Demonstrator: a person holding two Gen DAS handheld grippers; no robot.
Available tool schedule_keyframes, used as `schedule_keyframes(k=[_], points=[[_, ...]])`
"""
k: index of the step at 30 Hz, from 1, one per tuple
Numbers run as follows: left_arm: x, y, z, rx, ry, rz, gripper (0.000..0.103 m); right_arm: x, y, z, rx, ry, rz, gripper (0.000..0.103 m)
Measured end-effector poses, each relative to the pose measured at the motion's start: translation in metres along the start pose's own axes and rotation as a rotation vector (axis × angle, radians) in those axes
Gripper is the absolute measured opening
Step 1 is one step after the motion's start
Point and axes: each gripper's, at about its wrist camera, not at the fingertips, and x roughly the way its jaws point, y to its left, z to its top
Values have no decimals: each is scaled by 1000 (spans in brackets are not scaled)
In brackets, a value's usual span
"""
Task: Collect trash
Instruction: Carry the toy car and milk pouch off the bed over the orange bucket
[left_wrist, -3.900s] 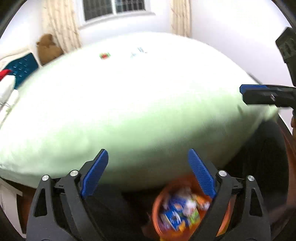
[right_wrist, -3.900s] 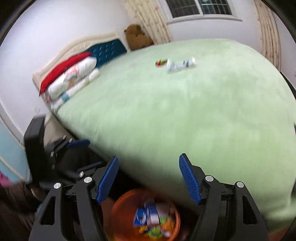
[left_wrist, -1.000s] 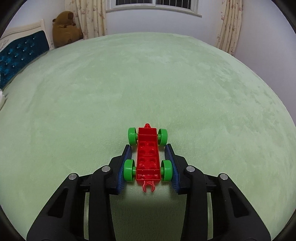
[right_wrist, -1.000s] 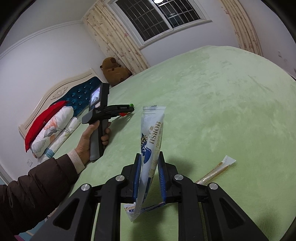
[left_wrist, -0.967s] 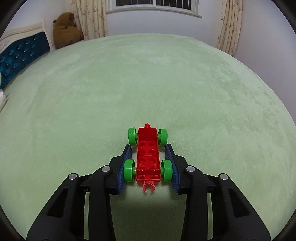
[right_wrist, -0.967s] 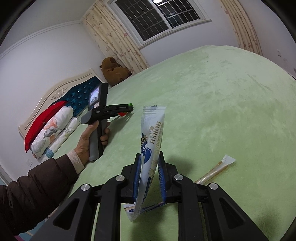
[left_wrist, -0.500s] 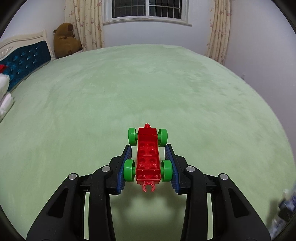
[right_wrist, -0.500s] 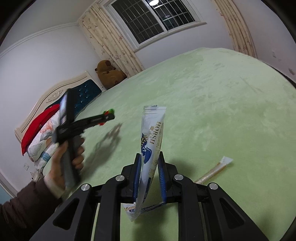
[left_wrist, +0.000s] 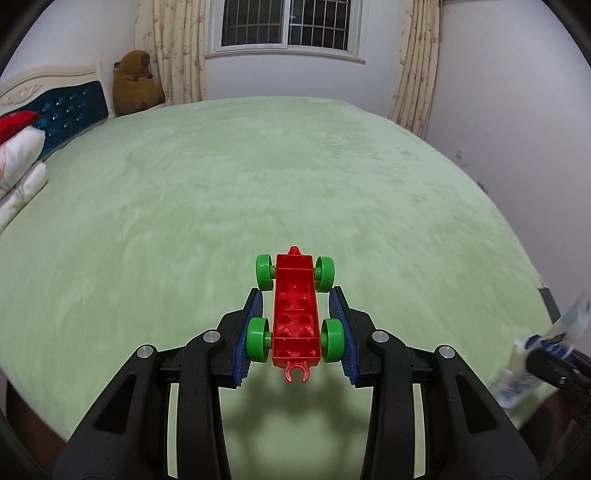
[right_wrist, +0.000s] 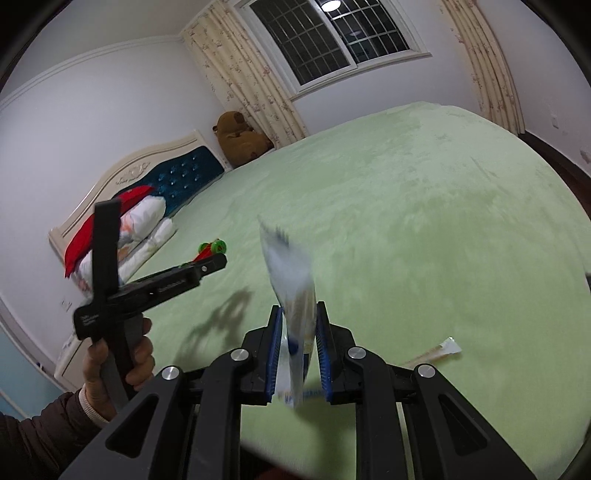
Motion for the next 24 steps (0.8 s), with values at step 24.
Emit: schedule_keyframes(k=[24], points=[[-79, -30, -105, 106, 10, -88, 37, -40, 19, -52, 2, 45, 64, 8]])
